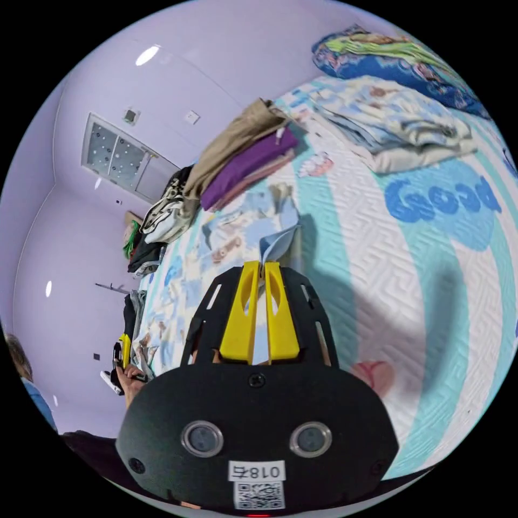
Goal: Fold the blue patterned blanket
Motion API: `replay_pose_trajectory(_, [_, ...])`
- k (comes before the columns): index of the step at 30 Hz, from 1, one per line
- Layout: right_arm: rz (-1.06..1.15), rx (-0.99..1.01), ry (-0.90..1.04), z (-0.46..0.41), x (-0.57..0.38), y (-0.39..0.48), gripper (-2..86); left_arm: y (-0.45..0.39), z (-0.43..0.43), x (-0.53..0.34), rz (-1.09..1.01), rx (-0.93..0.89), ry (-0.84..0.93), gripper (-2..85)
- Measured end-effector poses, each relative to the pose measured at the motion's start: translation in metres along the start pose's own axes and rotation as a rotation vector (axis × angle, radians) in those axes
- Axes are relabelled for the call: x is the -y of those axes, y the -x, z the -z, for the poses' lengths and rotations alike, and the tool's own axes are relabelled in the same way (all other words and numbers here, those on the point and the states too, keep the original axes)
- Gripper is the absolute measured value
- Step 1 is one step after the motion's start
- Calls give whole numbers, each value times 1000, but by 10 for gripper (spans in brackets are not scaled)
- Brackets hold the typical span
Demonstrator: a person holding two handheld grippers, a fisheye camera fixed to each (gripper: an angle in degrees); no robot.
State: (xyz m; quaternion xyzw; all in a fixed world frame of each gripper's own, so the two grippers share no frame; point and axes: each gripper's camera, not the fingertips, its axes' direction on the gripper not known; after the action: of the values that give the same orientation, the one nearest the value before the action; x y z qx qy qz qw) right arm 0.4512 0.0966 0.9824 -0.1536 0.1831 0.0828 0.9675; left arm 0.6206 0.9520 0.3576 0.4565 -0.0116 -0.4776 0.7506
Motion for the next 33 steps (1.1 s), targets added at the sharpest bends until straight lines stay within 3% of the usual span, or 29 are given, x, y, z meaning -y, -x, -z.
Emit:
replay_pose_trajectory(8, [86, 136, -35, 26, 10, -1, 12, -33, -22, 11, -48, 22, 38, 48])
replay_pose_trajectory(14, [48, -55, 205, 5, 9, -26, 33, -59, -34, 25, -53, 7, 58, 47])
replay_pose_trajectory(19, [77, -147, 126, 28, -2, -27, 59, -86, -35, 38, -76, -10, 48, 45])
replay_pose_trajectory(21, [133, -224, 87, 37, -9, -20, 65, -113, -38, 44, -175, -63, 68, 42])
replay_pose_trajectory(23, [172, -239, 76, 39, -12, -14, 70, -176, -53, 44, -440, -261, 204, 46])
replay_pose_trajectory(25, [201, -254, 79, 39, -15, -11, 80, -236, -66, 28, -660, -332, 324, 54])
replay_pose_trajectory(29, [188, -185, 121, 30, -18, -18, 110, -362, -99, -48, -1147, -180, 457, 75])
replay_pose_trajectory(33, [181, -155, 118, 25, -21, -25, 110, -427, -137, -102, -1373, -143, 577, 81])
